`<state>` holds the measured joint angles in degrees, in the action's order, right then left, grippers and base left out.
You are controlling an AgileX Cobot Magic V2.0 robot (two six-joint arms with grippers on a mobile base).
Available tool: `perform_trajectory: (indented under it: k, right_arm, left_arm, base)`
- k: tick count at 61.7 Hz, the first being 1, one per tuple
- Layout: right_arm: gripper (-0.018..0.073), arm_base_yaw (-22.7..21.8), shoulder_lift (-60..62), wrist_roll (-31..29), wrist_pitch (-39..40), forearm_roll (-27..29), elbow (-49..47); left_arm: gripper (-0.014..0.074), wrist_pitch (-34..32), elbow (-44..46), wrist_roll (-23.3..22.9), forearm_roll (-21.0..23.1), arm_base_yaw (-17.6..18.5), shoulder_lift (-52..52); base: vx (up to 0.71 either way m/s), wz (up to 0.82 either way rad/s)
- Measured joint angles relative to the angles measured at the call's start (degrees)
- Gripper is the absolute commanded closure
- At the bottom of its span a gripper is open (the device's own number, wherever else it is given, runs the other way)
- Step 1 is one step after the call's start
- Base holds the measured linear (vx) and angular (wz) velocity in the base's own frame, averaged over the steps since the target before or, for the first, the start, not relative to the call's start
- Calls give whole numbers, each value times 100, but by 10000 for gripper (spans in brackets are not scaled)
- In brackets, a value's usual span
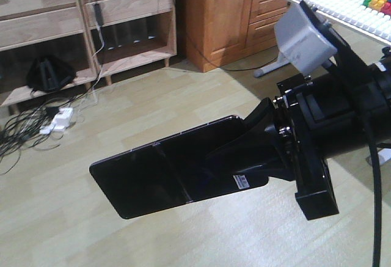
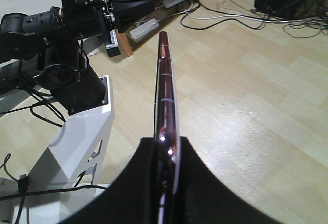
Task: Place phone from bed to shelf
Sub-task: 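Keep holding the phone in the right gripper while driving toward the shelf, then carry the phone with the right gripper up to the shelf with the laptop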
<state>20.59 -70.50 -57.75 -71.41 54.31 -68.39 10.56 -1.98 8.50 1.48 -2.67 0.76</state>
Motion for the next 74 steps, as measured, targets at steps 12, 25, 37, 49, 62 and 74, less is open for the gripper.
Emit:
perform_trajectory:
  k: [12,25,37,49,62,74]
  right_arm:
    - [561,0,0,0,0,0,0]
    - [561,0,0,0,0,0,0]
    - [561,0,0,0,0,5,0]
    - [561,0,0,0,0,5,0]
    - [561,0,0,0,0,5,0]
    - [561,0,0,0,0,5,0]
  left_arm:
    - [595,0,0,0,0,0,0]
    - [595,0,0,0,0,0,0]
    - [595,0,0,0,0,0,0]
    - [595,0,0,0,0,0,0]
    - [595,0,0,0,0,0,0]
    - [595,0,0,0,0,0,0]
  base:
    - [37,-15]
    - [37,-13]
    - [38,-14]
    - [38,-12]
    - [39,-8]
    - [39,-2]
